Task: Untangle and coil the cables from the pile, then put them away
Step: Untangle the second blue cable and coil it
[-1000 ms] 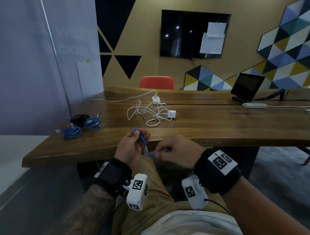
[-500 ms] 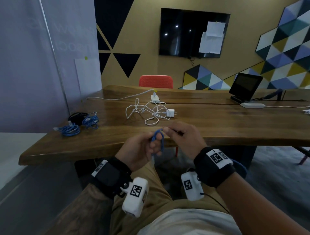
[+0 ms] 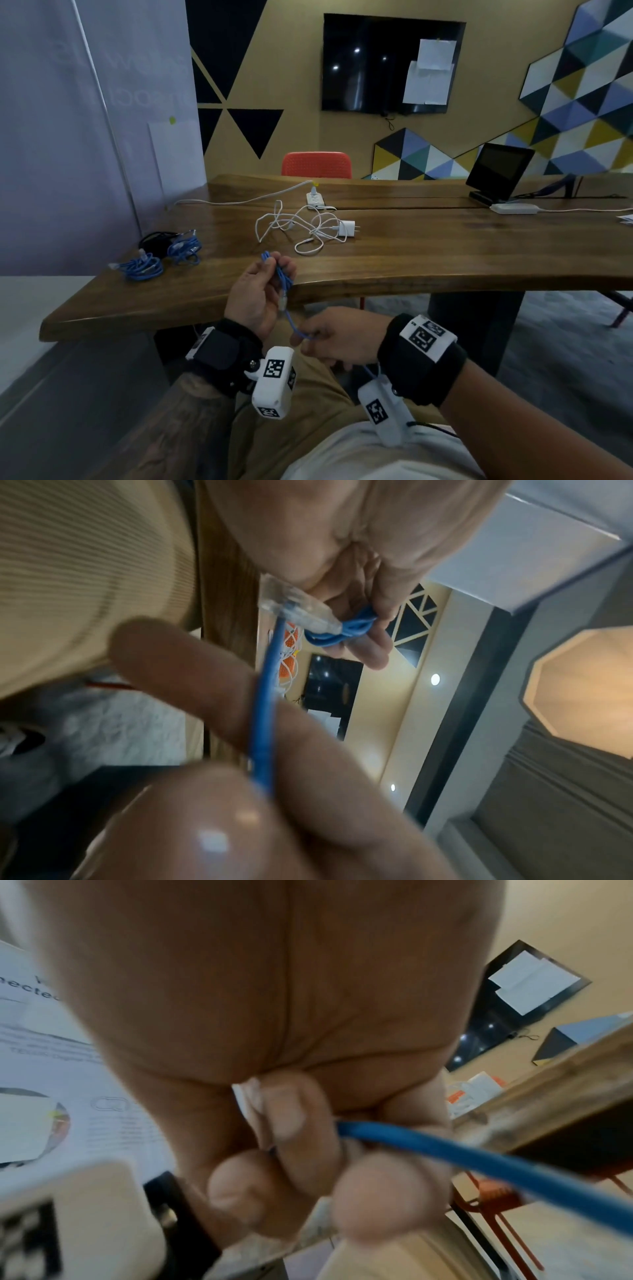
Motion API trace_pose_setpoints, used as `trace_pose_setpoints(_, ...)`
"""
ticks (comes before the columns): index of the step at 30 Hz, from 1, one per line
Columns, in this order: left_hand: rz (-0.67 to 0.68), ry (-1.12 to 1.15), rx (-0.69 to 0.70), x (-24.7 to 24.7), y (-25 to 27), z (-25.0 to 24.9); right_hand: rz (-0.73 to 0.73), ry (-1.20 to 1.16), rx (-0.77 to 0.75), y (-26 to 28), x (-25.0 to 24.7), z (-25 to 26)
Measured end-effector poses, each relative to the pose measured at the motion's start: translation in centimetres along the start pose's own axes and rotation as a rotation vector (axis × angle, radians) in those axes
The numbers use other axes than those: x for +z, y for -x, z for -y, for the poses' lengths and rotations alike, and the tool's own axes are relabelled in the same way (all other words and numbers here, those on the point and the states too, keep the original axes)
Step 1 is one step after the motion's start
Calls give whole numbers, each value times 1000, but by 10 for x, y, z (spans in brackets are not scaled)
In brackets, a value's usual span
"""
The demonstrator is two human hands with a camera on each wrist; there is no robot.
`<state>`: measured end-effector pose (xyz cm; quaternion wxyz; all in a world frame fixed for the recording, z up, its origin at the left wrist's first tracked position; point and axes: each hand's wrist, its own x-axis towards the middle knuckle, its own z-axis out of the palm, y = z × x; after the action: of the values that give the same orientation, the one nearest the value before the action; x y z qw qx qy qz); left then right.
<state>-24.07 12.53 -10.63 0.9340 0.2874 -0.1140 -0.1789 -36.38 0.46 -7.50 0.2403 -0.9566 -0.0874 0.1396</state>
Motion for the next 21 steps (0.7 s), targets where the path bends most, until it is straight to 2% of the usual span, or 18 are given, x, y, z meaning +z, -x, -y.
trace_pose_setpoints(2, -23, 20, 3, 2, 1, 3, -16, 85, -42, 5, -8, 7)
trace_pose_setpoints(4, -69, 139, -74, 6, 3, 1, -22, 141, -84, 7, -8, 11)
trace_pose_setpoints(7, -136, 253, -117, 11, 6, -4, 15, 190, -65, 4, 2, 8)
trace_pose_setpoints(9, -134, 206, -85, 11, 7, -3, 4, 192, -48, 3, 1, 5)
trace_pose_setpoints(12, -94, -33, -29, 5, 3, 6, -148, 120, -42, 7, -15, 3)
trace_pose_setpoints(14, -11, -270, -27, 2, 4, 9, -298, 91, -67, 12, -26, 1)
trace_pose_setpoints(16, 138, -484, -85, 4, 11, 10, -475, 66, -106, 16, -36, -4)
trace_pose_setpoints(19, 343, -662, -194, 11, 26, 13, -681, 49, -132, 17, -49, -18)
trace_pose_setpoints(21, 411, -718, -248, 16, 31, 14, -760, 53, -140, 15, -52, -30)
